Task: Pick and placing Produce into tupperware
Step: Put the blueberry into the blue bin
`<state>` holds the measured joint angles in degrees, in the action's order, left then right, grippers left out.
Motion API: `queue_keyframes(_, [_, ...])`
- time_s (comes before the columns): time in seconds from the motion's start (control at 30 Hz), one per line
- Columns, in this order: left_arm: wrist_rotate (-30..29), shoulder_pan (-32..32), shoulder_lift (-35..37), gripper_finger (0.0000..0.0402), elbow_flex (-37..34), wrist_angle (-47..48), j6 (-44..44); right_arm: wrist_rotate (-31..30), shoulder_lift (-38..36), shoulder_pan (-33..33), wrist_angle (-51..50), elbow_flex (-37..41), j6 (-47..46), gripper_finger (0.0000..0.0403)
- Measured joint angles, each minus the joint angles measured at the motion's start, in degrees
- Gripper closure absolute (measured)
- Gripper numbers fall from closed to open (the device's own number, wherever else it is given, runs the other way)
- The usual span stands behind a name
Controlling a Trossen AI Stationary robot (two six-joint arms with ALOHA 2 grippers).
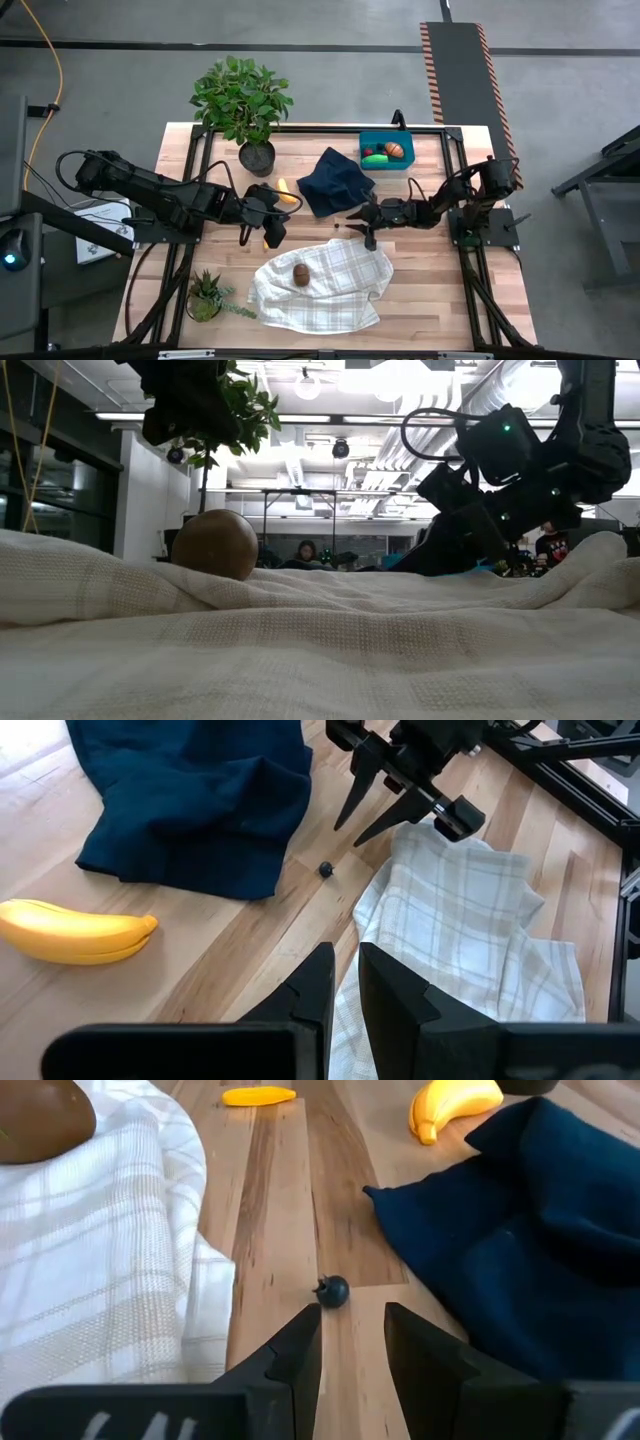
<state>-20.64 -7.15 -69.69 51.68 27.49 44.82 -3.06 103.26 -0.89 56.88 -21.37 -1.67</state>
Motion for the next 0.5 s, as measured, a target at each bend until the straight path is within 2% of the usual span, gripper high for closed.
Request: queue_keyframes(0.5, [-0.03, 0.01, -0.02, 0.0362, 0.0, -0.42, 0.0, 0.92, 5.28, 0.02, 1.56, -3.06, 1.58, 0.03])
